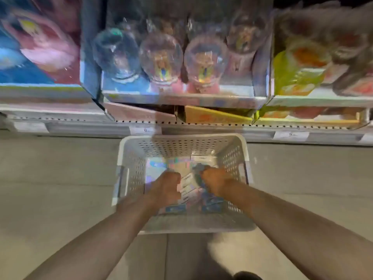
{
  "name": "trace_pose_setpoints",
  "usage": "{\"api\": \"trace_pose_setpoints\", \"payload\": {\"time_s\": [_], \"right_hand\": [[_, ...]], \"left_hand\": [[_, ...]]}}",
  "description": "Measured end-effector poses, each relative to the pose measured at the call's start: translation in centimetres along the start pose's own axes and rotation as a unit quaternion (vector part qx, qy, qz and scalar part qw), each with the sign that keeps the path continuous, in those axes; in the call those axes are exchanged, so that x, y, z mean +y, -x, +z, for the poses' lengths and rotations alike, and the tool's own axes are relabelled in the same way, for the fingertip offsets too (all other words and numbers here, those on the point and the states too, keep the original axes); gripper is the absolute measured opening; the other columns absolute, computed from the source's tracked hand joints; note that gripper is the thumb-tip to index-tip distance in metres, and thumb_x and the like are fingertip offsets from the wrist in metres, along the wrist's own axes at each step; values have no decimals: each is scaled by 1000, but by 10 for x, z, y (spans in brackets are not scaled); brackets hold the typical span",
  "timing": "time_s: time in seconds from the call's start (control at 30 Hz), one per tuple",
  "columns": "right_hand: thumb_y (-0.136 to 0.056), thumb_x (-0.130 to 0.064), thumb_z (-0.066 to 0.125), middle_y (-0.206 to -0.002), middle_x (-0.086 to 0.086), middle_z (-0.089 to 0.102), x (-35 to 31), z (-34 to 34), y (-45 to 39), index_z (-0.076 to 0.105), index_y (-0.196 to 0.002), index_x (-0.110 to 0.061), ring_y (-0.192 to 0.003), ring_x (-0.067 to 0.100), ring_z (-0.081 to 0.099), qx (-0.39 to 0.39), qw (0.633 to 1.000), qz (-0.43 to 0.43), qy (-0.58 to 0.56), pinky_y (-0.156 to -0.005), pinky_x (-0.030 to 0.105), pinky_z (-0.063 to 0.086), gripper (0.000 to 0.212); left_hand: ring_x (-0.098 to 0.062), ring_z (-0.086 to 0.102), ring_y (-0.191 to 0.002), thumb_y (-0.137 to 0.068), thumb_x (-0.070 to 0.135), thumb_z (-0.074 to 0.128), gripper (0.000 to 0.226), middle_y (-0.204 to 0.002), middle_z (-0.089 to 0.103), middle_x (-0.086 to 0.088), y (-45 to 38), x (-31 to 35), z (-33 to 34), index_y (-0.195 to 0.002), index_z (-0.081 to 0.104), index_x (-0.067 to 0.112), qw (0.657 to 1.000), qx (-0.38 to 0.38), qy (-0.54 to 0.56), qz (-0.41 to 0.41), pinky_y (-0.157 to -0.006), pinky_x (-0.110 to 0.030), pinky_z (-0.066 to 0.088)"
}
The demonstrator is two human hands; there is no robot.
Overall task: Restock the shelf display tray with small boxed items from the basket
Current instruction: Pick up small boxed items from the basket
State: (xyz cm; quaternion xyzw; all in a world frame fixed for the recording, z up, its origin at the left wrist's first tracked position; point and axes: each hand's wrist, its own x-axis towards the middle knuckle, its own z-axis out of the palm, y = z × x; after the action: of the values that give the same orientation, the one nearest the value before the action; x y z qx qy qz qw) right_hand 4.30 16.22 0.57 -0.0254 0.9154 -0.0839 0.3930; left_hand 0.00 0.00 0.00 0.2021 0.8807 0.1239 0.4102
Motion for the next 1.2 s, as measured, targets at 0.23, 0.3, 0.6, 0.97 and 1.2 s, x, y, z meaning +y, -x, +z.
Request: {"api": "trace_pose_setpoints", "payload": {"time_s": [0.23,0.3,0.6,0.97,1.2], "right_hand": [[-87,0,46,-147,23,19,-1,20,-31,13,-141,3,-128,37,36,32,993,-12,114,-94,47,44,64],[-85,-2,52,-143,25,26,-3,21,-33,14,-140,5,-127,36,38,34,990,-9,137,-93,45,45,67],[-72,-20,74,-139,21,34,-1,11,-34,16,-139,2,-127,33,37,-6,975,-12,221,-94,42,46,92],[-73,-17,74,-134,16,43,-3,14,-34,34,-133,-1,-121,30,46,-66,977,-11,202,-91,36,46,74],[-79,-9,67,-138,19,39,-6,22,-35,31,-136,2,-126,32,43,-79,976,-22,199,-93,36,46,69]], "left_hand": [[-27,61,-88,-68,33,76,43,-95,58,-12,-25,7,33,-94,57,4,995,22,-89,24,-63,-29,41],[-26,60,-89,-65,45,77,52,-94,60,-12,-27,10,39,-93,59,5,991,43,-116,41,-63,-30,43],[-26,58,-98,-71,38,73,55,-111,59,-13,-33,22,43,-112,55,4,971,26,-237,32,-72,-30,47],[-30,51,-109,-81,20,64,55,-124,49,-19,-38,17,52,-127,39,3,914,7,-399,75,-82,-34,48],[-31,44,-111,-79,38,57,51,-123,47,-15,-37,10,49,-120,53,8,890,17,-426,159,-86,-36,42]]}}
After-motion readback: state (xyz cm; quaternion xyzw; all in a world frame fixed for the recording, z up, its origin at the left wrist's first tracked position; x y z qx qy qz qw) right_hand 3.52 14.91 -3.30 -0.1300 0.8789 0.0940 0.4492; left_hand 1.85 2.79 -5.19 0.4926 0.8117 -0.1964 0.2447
